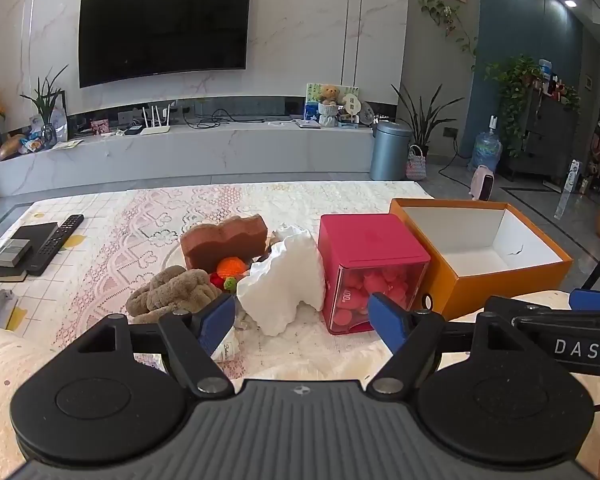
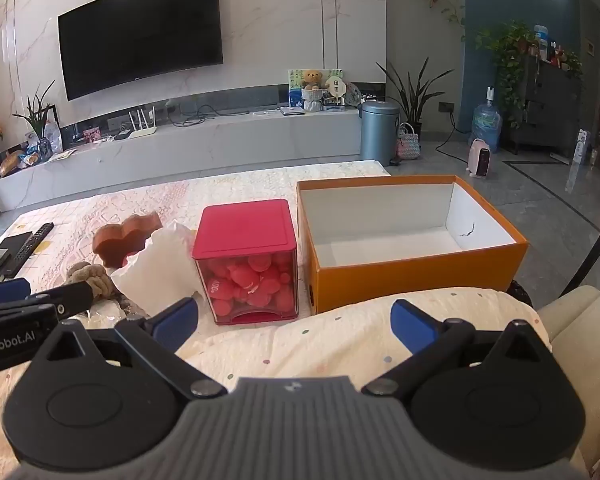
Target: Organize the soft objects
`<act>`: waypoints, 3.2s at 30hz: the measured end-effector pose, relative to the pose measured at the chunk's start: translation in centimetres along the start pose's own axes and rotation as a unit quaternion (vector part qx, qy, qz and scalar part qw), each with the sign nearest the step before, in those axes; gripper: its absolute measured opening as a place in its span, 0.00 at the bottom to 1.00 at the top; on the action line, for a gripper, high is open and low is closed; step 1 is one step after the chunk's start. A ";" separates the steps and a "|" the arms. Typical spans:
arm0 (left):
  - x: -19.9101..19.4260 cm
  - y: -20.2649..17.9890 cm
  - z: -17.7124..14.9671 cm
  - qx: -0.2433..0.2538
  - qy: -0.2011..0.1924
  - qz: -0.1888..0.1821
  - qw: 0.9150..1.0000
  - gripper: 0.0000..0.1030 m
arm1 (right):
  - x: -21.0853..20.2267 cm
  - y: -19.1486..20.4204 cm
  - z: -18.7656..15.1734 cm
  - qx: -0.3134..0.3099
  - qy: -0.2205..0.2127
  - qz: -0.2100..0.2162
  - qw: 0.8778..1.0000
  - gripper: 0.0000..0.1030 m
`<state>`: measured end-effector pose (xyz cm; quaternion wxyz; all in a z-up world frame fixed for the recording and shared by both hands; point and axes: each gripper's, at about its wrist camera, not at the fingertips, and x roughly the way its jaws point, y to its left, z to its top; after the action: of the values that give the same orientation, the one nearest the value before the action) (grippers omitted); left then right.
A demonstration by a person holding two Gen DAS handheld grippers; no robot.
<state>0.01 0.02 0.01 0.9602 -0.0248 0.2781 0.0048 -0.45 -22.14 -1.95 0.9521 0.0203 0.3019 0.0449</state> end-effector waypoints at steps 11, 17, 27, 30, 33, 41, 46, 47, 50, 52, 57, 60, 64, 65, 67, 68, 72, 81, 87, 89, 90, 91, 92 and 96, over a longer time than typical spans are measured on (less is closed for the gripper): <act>0.0 0.0 0.0 -0.002 0.004 -0.002 1.000 0.87 | 0.2 -0.4 -0.3 0.001 0.002 0.002 1.000 0.98; 0.0 0.0 0.0 -0.003 0.006 -0.002 1.000 0.87 | 0.0 -0.3 -0.2 0.001 0.004 0.001 1.000 0.98; 0.4 0.0 -0.9 -0.003 0.007 -0.002 1.000 0.87 | 0.8 0.0 -0.5 0.000 0.009 0.001 1.000 0.98; 0.6 0.0 -1.1 -0.004 0.008 -0.002 1.000 0.87 | 0.8 0.1 -0.6 -0.001 0.009 0.000 1.000 0.98; 0.5 0.2 -0.7 -0.006 0.013 -0.005 1.000 0.87 | 0.8 0.1 -0.6 -0.001 0.009 0.000 1.000 0.98; 0.4 0.1 -0.7 -0.007 0.016 -0.006 1.000 0.87 | 0.9 0.1 -0.5 0.001 0.014 -0.002 1.000 0.98; 0.5 -0.1 -0.7 -0.006 0.018 -0.008 1.000 0.87 | 0.9 0.1 -0.6 0.001 0.014 -0.002 1.000 0.98; 0.5 -0.2 -0.7 -0.006 0.018 -0.007 1.000 0.87 | 0.9 0.1 -0.6 0.001 0.014 -0.002 1.000 0.98; 0.5 -0.1 -0.7 -0.006 0.018 -0.008 1.000 0.87 | 1.0 0.0 -0.6 0.001 0.015 -0.001 1.000 0.98; 0.5 -0.2 -0.7 -0.006 0.019 -0.008 1.000 0.87 | 0.9 0.0 -0.6 0.002 0.016 -0.002 1.000 0.98; 0.5 -0.1 -0.7 -0.006 0.019 -0.008 1.000 0.87 | 1.0 -0.1 -0.6 0.003 0.016 -0.002 1.000 0.98; 0.7 -0.1 -0.7 -0.005 0.020 -0.010 1.000 0.87 | 1.0 -0.1 -0.6 0.003 0.017 -0.002 1.000 0.98; 0.7 -0.3 -0.8 -0.003 0.019 -0.013 1.000 0.87 | 1.0 -0.1 -0.6 0.003 0.017 -0.002 1.000 0.98; 0.7 -0.3 -0.7 -0.002 0.019 -0.013 1.000 0.87 | 1.0 -0.1 -0.6 0.003 0.017 -0.003 1.000 0.97; 0.7 -0.2 -0.7 -0.002 0.019 -0.015 1.000 0.87 | 0.9 -0.2 -0.5 0.004 0.016 -0.004 1.000 0.98; 0.7 -0.2 -0.7 -0.002 0.018 -0.016 1.000 0.87 | 0.9 -0.3 -0.5 0.003 0.016 -0.004 1.000 0.98; 0.6 -0.2 -0.6 -0.003 0.017 -0.019 1.000 0.87 | 0.8 -0.2 -0.4 0.001 0.015 -0.007 1.000 0.98; 0.6 -0.2 -0.6 -0.003 0.018 -0.022 1.000 0.87 | 0.8 -0.1 -0.5 0.000 0.015 -0.008 1.000 0.98; 0.6 -0.2 -0.6 -0.003 0.018 -0.023 1.000 0.87 | 0.8 -0.1 -0.5 0.000 0.015 -0.008 1.000 0.98; 0.6 -0.2 -0.6 -0.003 0.019 -0.023 1.000 0.87 | 0.8 -0.1 -0.5 0.000 0.015 -0.009 1.000 0.98; 0.6 -0.2 -0.6 -0.003 0.019 -0.023 1.000 0.87 | 0.8 -0.1 -0.5 0.001 0.015 -0.009 1.000 0.98; 0.6 -0.2 -0.6 -0.003 0.019 -0.023 1.000 0.87 | 0.8 -0.1 -0.5 0.000 0.015 -0.008 1.000 0.98; 0.6 -0.2 -0.6 -0.003 0.019 -0.023 1.000 0.87 | 0.8 -0.1 -0.5 0.000 0.015 -0.008 1.000 0.98; 0.6 -0.2 -0.7 -0.004 0.018 -0.026 0.999 0.87 | 0.8 0.1 -0.5 -0.003 0.016 -0.007 1.000 0.98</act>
<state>0.12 -0.22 -0.84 0.9548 -0.0363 0.2944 -0.0197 -0.10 -21.99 -2.84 0.9473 0.0152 0.3174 0.0396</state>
